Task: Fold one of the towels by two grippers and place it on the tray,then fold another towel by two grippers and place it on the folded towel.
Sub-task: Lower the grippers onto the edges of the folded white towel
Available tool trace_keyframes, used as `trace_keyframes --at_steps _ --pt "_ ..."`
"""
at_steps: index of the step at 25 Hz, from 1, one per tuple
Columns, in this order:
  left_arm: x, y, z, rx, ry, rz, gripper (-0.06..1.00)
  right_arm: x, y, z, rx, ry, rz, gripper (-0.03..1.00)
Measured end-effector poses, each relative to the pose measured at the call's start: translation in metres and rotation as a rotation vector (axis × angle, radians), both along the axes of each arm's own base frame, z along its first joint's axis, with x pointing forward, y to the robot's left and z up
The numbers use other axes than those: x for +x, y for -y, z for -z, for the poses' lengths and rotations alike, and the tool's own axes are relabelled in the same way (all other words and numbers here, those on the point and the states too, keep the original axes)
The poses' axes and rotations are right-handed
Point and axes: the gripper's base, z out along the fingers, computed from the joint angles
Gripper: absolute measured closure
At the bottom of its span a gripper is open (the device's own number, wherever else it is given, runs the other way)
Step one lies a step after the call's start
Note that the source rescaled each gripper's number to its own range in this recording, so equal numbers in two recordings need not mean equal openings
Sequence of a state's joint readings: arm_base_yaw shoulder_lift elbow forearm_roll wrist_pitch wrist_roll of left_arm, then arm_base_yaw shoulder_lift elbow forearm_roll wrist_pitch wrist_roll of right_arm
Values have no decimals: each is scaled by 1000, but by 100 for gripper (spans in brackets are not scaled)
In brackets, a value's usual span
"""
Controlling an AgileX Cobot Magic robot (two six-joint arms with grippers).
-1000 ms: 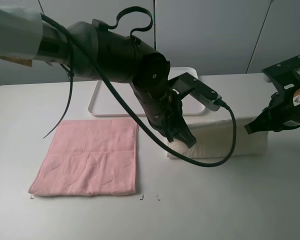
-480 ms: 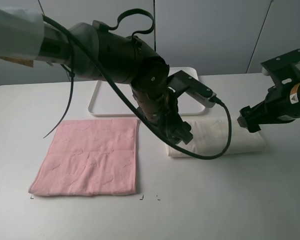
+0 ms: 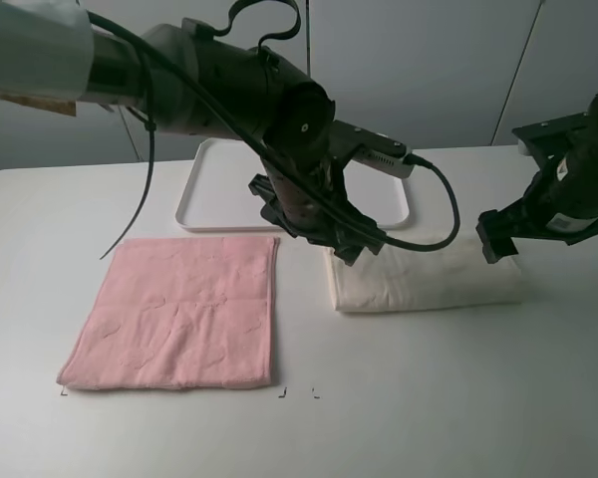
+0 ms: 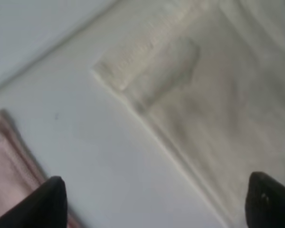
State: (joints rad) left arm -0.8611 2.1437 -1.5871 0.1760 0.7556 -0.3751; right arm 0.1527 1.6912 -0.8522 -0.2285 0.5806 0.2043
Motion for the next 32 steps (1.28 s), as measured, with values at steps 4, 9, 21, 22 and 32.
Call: trace_keyframes --at_steps 4,9,21,22,32 --pt "11 -4 2 8 -72 -92 -2 19 4 0 112 -75 27 -3" --pt "12 -1 5 -1 -88 -91 -2 27 10 -4 110 -48 -15 -3" --pt "28 11 35 106 -162 -141 -2 23 10 7 103 -145 -15 -3" --pt "28 11 36 115 -166 -146 -2 23 10 7 103 -144 -15 -3" --pt "32 13 57 155 -181 -151 -2 24 10 8 102 -153 -15 -3"
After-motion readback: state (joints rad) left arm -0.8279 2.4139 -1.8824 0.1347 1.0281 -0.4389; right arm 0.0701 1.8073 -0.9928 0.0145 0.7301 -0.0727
